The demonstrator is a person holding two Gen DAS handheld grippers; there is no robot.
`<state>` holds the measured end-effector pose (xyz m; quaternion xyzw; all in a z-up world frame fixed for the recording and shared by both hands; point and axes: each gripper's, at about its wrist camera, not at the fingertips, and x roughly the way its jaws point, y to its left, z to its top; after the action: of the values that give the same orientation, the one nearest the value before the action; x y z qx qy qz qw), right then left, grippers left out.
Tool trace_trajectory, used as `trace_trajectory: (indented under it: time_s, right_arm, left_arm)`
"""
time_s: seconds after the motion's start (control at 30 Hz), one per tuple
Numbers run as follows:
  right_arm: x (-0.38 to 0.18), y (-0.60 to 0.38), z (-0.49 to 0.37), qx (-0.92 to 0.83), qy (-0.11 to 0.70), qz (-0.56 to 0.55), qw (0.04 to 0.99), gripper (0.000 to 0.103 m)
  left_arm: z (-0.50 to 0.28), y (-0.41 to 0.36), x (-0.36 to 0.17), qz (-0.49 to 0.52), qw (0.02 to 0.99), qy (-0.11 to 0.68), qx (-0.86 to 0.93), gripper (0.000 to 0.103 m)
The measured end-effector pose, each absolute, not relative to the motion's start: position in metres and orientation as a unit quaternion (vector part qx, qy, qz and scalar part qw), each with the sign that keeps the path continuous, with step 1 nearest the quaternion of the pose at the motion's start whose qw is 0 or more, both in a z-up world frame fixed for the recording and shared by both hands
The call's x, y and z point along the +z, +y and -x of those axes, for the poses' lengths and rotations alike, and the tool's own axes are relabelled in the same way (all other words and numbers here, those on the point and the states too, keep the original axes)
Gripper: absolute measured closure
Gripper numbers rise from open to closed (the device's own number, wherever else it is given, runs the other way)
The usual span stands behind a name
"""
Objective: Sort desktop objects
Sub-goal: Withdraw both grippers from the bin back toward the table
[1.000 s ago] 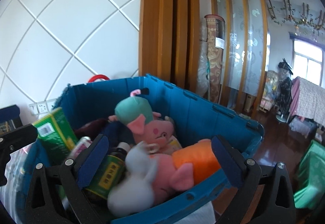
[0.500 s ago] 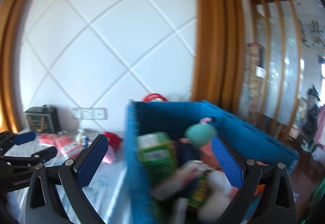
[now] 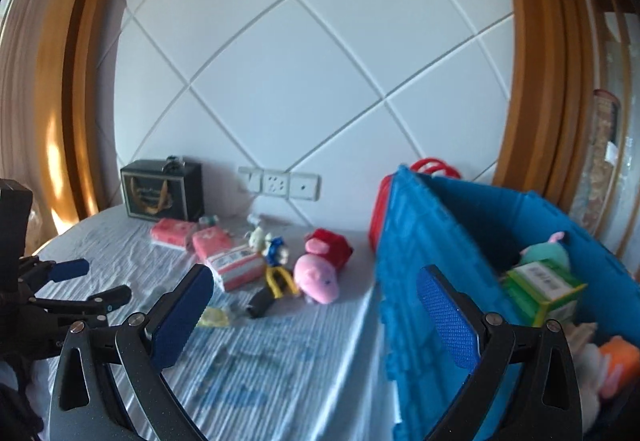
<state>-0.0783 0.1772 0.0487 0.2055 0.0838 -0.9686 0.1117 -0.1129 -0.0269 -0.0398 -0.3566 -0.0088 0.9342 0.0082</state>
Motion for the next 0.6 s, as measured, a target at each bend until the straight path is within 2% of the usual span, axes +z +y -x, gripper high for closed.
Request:
trace_trajectory:
  time_s: [0.3, 0.6]
  right_arm:
    - [-0.012, 0.154, 0.157, -0.945, 0.086, -0.289, 0.124, 0.0]
    - [-0.095, 0.143, 0.241, -0.911, 0.086, -0.384, 0.122, 0.0]
  left_arm:
    - [0.176, -0.044, -0.09, 0.416, 0.0, -0.007, 0.909, 0.031]
    - [0.254, -0.037, -0.177, 0.494, 0.037, 0.018, 0.868, 0.031]
